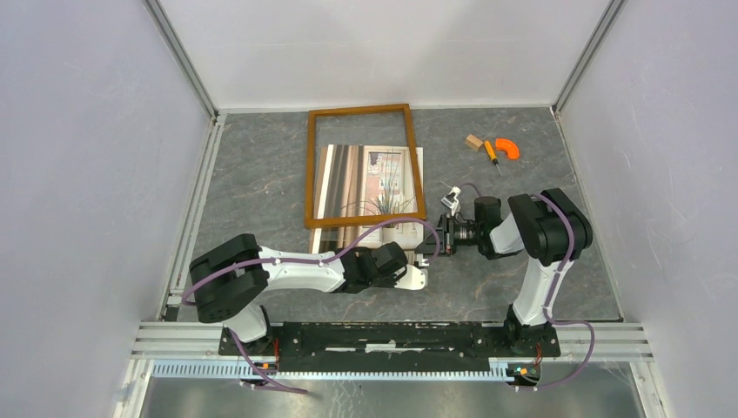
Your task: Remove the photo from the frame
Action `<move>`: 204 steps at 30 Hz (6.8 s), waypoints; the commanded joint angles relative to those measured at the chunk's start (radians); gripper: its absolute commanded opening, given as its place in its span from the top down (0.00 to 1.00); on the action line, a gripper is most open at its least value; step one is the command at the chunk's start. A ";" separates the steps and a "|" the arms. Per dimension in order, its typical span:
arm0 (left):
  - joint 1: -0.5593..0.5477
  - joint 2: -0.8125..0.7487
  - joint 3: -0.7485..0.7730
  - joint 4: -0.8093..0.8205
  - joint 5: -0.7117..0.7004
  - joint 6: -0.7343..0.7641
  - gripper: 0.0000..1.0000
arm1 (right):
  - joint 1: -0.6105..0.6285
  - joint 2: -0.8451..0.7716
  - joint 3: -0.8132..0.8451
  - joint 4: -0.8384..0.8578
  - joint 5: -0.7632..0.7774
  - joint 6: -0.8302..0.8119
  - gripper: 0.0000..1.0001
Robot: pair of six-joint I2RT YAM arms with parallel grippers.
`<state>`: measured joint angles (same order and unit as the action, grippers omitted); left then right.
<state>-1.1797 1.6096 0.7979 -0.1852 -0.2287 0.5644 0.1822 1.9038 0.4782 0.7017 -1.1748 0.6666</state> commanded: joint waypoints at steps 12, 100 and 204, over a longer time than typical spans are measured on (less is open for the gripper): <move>0.013 0.023 -0.001 -0.043 0.065 -0.061 0.63 | 0.026 0.082 0.027 0.181 0.009 0.158 0.97; 0.018 -0.169 -0.054 0.050 -0.066 0.147 0.84 | 0.065 -0.203 -0.007 -0.374 -0.092 0.042 0.92; 0.453 0.129 0.281 0.097 0.107 0.507 0.98 | -0.017 -0.610 0.276 -1.177 0.501 -1.068 0.02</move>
<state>-0.7124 1.7092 1.0794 -0.1436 -0.1188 1.0424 0.1692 1.2972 0.7605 -0.4950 -0.6540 -0.3977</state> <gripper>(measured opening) 0.029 0.982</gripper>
